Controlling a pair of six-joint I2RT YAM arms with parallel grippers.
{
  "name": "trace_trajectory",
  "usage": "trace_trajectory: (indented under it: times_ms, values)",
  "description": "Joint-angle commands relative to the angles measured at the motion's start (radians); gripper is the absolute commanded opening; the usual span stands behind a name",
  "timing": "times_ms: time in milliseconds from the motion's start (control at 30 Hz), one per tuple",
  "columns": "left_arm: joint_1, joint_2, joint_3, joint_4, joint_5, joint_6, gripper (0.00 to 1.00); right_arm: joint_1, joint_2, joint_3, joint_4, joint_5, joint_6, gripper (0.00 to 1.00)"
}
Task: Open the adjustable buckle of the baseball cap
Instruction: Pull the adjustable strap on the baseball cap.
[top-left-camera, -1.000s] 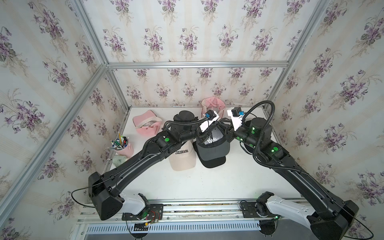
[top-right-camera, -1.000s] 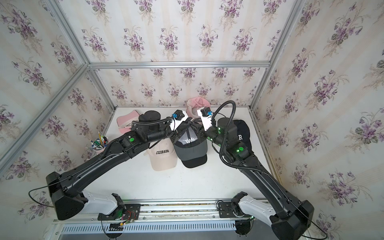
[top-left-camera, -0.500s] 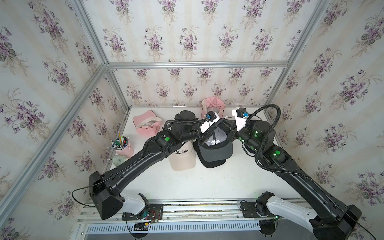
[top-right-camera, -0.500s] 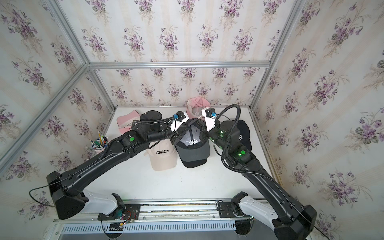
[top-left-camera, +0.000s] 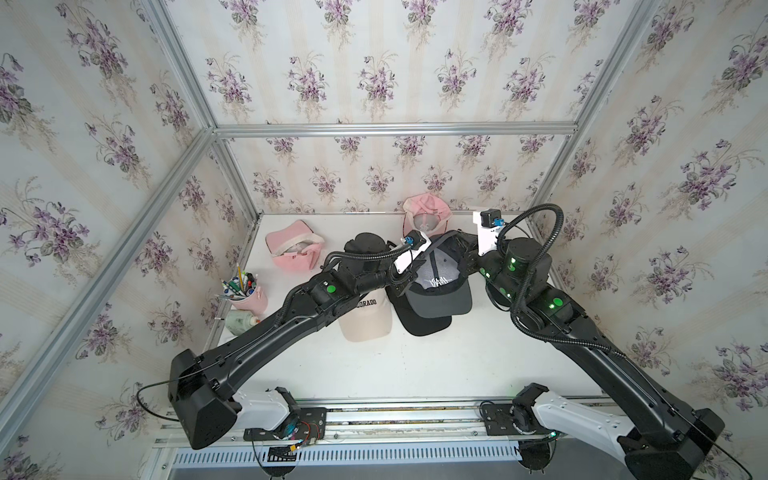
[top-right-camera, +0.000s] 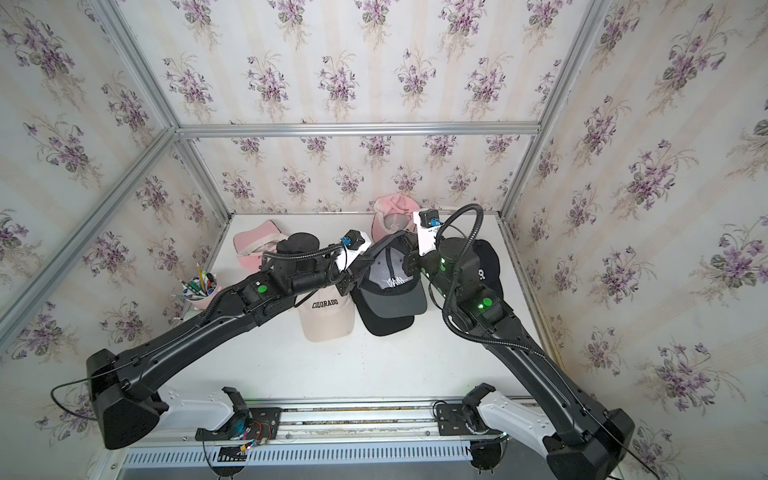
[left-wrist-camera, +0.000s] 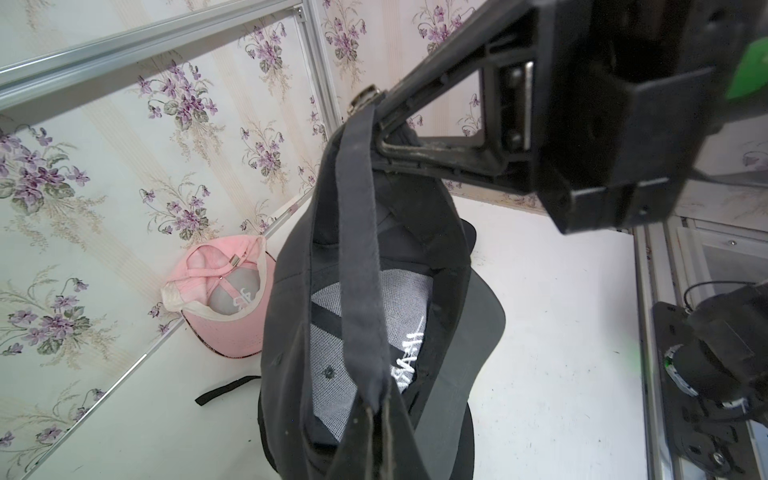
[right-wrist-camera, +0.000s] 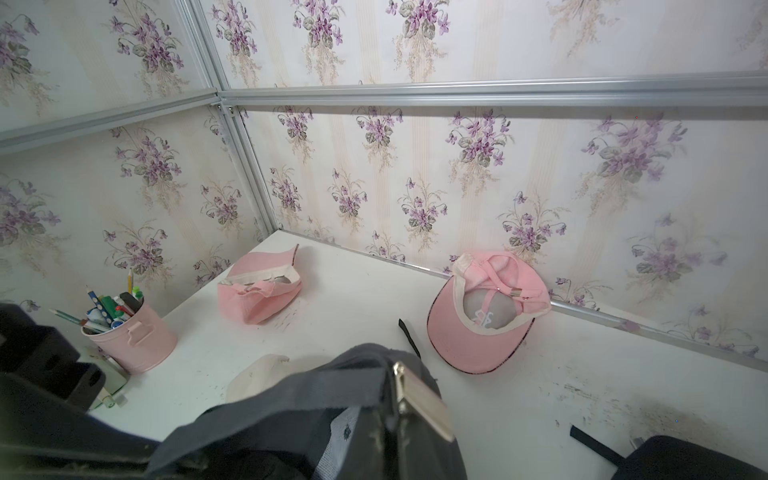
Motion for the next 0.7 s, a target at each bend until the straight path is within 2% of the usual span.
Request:
trace_trajectory:
  times_ms: [0,333,400,467,500,667]
  values:
    - [0.002,0.031,0.049,0.042,-0.077,-0.039,0.00,-0.001,0.014,0.027,-0.022,0.045,0.032,0.00]
    - [0.007,0.008,-0.028,0.155,-0.128,-0.155,0.03,-0.003,0.020,0.048,-0.056,0.129,0.100,0.00]
    - [0.007,0.021,-0.020,0.167,-0.128,-0.175,0.05,-0.003,0.026,0.057,-0.062,0.141,0.115,0.00]
    - [0.008,0.034,-0.009,0.166,-0.178,-0.205,0.14,-0.006,0.032,0.068,-0.073,0.154,0.129,0.00]
    - [0.014,0.037,-0.008,0.165,-0.183,-0.217,0.13,-0.007,0.034,0.075,-0.079,0.156,0.135,0.00]
    - [0.030,0.035,-0.022,0.189,-0.138,-0.243,0.13,-0.014,0.034,0.085,-0.088,0.164,0.167,0.00]
